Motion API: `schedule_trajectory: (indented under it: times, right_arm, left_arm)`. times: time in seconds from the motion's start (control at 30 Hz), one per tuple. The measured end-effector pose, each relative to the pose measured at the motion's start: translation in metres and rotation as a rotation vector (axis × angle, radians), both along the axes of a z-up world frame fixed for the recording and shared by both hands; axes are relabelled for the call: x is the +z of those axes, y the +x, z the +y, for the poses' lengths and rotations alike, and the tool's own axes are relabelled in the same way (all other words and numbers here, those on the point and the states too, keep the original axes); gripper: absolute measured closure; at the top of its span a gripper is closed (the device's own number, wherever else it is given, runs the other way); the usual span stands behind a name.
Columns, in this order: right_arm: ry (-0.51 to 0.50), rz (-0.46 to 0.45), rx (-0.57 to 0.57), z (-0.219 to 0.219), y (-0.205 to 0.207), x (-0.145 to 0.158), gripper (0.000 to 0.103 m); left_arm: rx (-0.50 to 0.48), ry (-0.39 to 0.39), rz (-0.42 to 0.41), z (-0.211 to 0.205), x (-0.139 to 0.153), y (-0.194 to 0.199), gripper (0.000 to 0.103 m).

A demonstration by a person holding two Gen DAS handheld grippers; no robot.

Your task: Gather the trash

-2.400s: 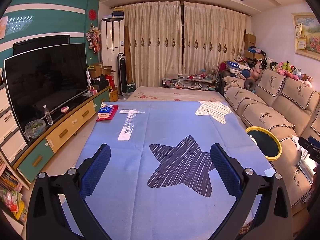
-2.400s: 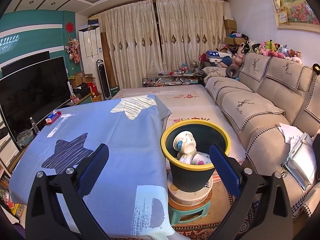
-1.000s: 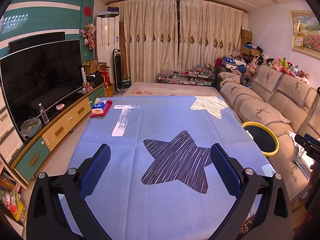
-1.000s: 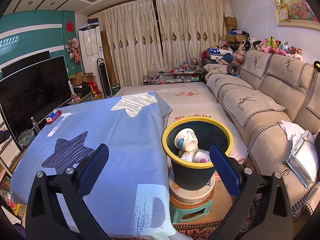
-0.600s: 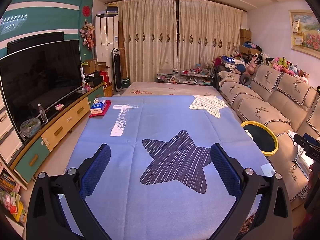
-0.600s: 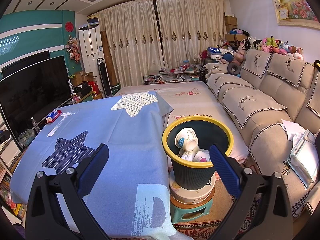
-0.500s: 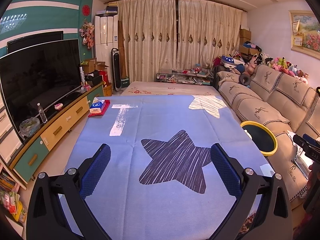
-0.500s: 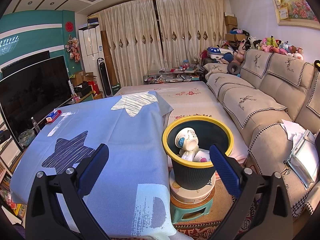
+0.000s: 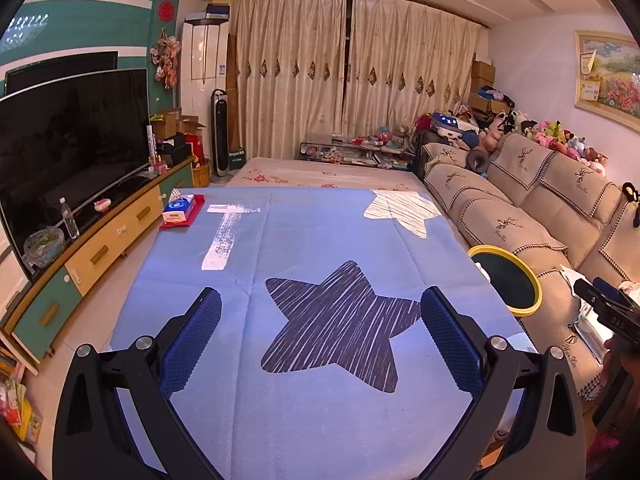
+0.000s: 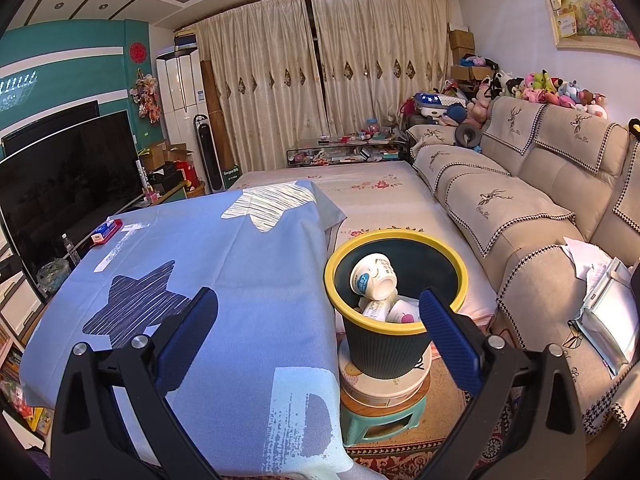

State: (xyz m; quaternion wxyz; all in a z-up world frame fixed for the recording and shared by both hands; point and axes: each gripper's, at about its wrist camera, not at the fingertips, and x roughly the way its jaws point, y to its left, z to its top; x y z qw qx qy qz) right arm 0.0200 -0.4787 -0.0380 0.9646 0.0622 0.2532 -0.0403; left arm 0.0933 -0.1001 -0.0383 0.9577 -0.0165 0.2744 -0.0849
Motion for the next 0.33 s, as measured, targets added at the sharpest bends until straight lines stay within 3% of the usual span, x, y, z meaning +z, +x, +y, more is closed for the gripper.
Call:
schedule_trajectory:
  times: [0.17,0.33]
  right_arm:
    - [-0.016,0.018,0.02,0.008,0.018,-0.003,0.007]
    - [-0.029,0.058,0.078,0.031,0.073,-0.002,0.007]
  left_arm:
    - [0.01,0.035,0.056,-0.001,-0.011,0.035,0.005]
    - [0.039,0.062,0.118,0.012,-0.033,0.1,0.005]
